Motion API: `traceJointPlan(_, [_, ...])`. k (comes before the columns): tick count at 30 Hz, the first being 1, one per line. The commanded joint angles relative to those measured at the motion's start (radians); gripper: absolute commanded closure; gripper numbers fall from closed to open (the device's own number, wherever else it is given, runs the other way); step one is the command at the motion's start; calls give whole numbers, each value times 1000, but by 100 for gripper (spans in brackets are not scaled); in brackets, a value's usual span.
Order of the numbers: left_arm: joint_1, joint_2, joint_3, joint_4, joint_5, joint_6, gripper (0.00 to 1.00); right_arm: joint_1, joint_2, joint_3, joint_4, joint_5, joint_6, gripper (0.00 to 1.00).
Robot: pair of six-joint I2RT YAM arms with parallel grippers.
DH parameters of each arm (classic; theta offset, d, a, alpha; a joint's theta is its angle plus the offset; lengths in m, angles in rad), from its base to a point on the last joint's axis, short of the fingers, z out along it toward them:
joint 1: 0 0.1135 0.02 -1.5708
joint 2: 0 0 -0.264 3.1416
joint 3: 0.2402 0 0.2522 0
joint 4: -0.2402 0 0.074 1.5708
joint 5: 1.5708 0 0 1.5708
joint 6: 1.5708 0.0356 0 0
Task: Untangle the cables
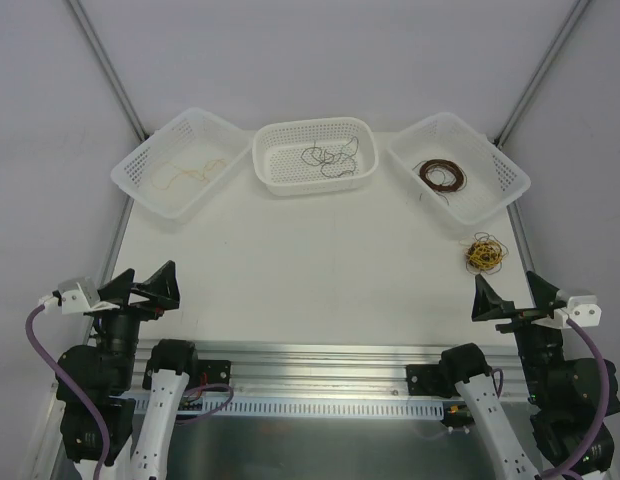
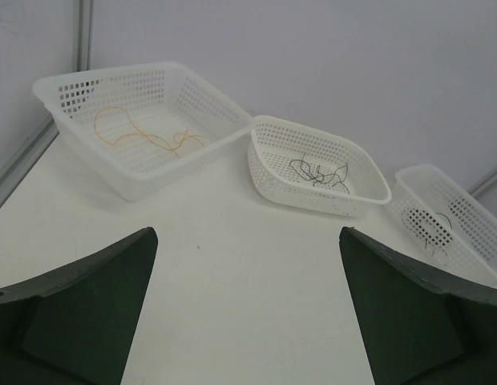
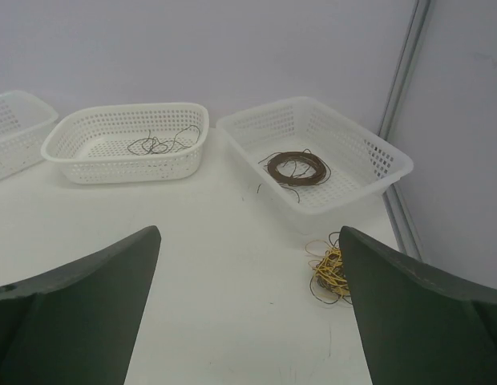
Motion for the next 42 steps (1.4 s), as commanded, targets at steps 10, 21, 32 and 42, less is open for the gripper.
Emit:
traceJointPlan(10, [-5, 25, -32, 10, 24, -41, 1, 8, 139, 37, -13, -190, 10, 0])
traceJointPlan(21, [-5, 333, -69, 10, 211, -71, 1, 8, 495, 68, -33, 12, 329, 0])
traceJointPlan(32, [-5, 484, -187, 126, 331, -30, 1, -229, 986, 42, 47, 223, 627, 1])
traceJointPlan(42, [-5, 407, -264, 161, 331, -21, 1, -474, 1259, 25, 176, 224, 802, 14])
